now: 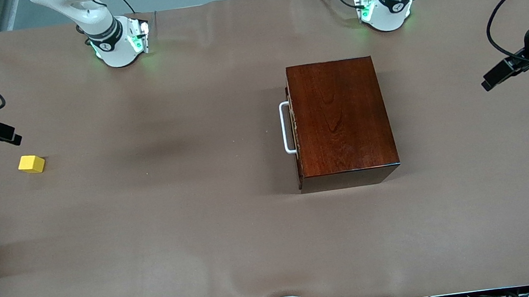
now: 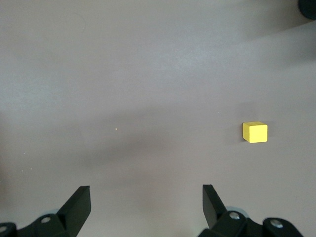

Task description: Open drawer, take yellow block, close drawer

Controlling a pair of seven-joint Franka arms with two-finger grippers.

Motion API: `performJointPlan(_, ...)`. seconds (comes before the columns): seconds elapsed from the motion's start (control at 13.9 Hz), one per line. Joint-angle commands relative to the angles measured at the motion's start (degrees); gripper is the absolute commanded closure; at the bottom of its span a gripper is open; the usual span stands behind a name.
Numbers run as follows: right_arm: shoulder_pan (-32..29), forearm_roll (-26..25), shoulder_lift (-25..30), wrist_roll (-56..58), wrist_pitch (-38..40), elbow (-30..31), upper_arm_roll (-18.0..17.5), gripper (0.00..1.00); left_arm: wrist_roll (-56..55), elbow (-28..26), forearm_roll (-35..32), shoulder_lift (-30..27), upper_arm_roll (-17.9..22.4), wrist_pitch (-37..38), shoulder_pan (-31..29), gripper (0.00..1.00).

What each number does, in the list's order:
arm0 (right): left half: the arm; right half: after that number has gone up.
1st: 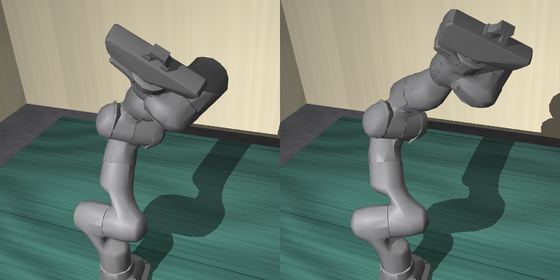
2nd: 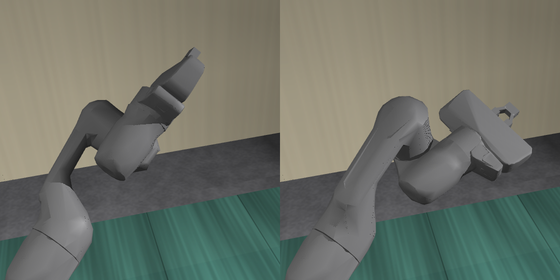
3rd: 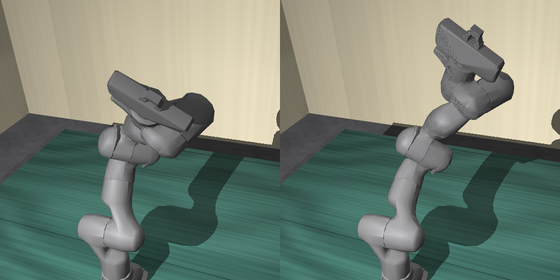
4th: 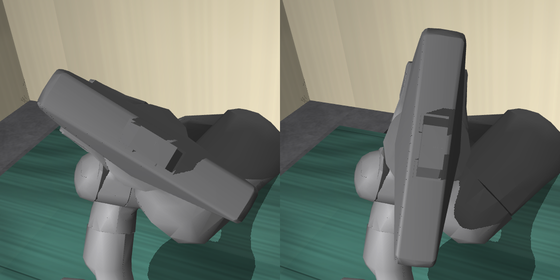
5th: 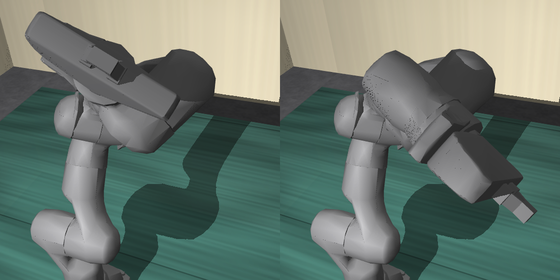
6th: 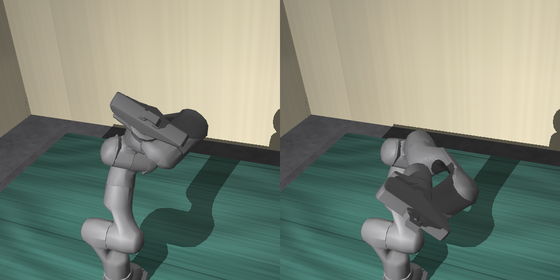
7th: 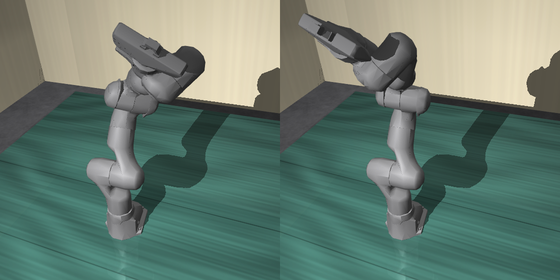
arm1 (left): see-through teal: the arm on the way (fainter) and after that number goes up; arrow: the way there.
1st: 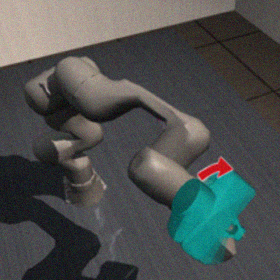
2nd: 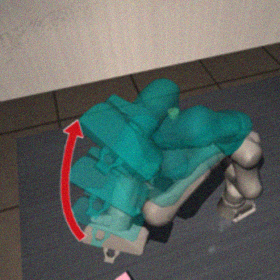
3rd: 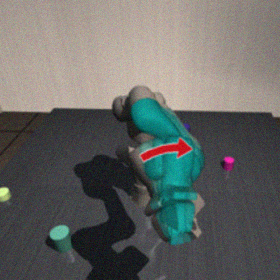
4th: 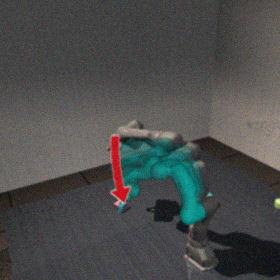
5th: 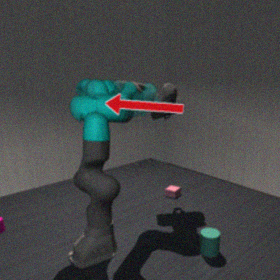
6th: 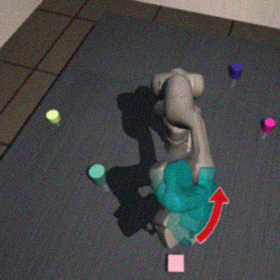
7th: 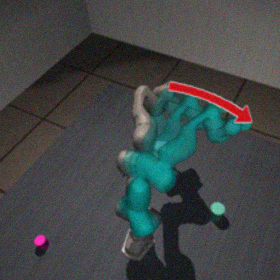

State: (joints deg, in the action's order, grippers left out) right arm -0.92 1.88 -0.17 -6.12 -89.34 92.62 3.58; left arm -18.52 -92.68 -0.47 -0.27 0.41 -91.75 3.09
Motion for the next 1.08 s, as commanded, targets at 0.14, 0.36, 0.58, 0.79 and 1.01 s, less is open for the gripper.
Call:
performJointPlan(0.14, 1.01, -0.03, 0.79, 1.54, 1.71, -0.16, 0.90, 0.00, 12.15, 2.85, 0.38, -0.78, -2.43, 5.61, -1.15, 0.00)
performJointPlan(0.36, 1.18, -0.03, 0.79, 2.87, 1.71, -0.16, 0.90, 0.00, 19.57, 4.09, 0.38, -0.52, -2.43, 6.23, -1.15, 0.00)
performJointPlan(0.58, 1.01, -0.03, 0.61, 2.87, 1.54, -0.95, 0.81, 0.00, 19.31, 4.00, 0.47, -0.52, -2.61, 6.32, -0.63, 0.00)
performJointPlan(0.79, 0.92, -0.12, 0.53, 2.96, 1.62, -1.48, 0.81, 0.00, 19.13, 4.00, 0.47, -0.61, -2.87, 6.32, -0.54, 0.00)
performJointPlan(1.01, 1.10, -0.03, 0.44, 2.96, 1.62, -1.83, 0.81, 0.00, 19.13, 4.00, 0.38, -0.52, -2.87, 6.32, -0.89, 0.00)
